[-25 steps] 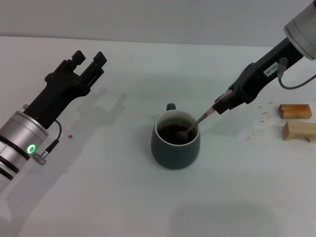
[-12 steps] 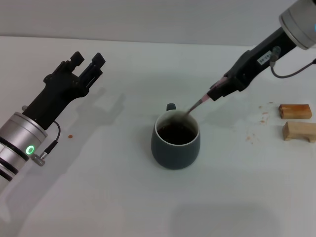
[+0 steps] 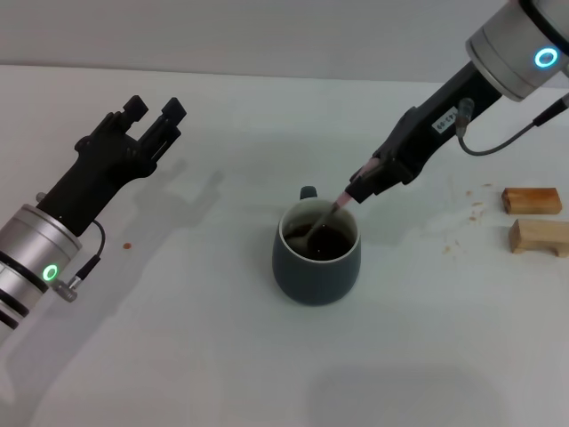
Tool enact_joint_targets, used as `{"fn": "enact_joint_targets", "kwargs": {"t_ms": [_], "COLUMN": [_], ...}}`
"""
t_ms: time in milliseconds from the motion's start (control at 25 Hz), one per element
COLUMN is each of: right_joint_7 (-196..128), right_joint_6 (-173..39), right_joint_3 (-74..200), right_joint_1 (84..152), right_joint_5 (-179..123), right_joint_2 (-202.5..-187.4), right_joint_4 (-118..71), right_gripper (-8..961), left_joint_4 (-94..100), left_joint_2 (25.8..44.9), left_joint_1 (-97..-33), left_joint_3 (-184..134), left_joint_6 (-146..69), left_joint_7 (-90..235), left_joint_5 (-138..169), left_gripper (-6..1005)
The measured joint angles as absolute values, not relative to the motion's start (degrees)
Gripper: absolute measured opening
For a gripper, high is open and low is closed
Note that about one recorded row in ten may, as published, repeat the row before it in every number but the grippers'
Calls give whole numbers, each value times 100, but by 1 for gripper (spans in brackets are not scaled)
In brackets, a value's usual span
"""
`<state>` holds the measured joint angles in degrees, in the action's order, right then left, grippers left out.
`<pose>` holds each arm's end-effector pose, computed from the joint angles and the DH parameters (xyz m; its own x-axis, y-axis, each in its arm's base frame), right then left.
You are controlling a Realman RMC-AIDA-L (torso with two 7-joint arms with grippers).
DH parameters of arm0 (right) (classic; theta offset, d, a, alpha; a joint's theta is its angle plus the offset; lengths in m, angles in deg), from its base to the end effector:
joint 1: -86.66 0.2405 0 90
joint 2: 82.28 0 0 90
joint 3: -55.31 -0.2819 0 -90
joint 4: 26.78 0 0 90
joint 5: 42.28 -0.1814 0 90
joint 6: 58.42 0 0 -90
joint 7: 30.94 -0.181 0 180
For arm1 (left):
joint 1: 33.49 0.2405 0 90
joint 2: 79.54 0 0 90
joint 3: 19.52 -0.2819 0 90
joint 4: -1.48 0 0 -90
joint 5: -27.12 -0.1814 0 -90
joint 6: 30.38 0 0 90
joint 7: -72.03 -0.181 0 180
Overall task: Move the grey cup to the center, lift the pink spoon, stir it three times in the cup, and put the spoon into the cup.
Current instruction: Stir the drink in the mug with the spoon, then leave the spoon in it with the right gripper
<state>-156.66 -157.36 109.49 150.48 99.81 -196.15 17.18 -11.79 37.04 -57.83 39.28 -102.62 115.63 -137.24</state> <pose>0.1211 0.4010 -0.0367 0.8598 -0.4757 0.1854 -0.4766 -0.8781 -0.0431 -0.2709 0.3516 -0.0361 0.3796 0.1156 0.9179 0.8151 -0.5110 -0.2727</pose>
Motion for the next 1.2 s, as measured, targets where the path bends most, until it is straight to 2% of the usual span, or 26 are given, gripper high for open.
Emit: {"fn": "enact_joint_targets", "kwargs": {"t_ms": [640, 1200], "right_joint_7": [-15915, -15763], "right_joint_6": [-15810, -15572], "right_joint_3": [10894, 10914], "right_joint_1": [14629, 14750], "right_joint_5": [10328, 10291], "right_joint_2": [-19587, -19849], "right_joint_4": [2191, 2452], "right_gripper": [210, 219], "left_joint_4": [-1179, -1177], "left_joint_2": [3724, 3753], "left_joint_1": [-5817, -5764], "left_joint_3": [3839, 3832], "left_joint_6": [-10272, -10352], "left_joint_7": [11575, 11640], "left_joint_5": [-13724, -13724], "left_gripper": [694, 693]}}
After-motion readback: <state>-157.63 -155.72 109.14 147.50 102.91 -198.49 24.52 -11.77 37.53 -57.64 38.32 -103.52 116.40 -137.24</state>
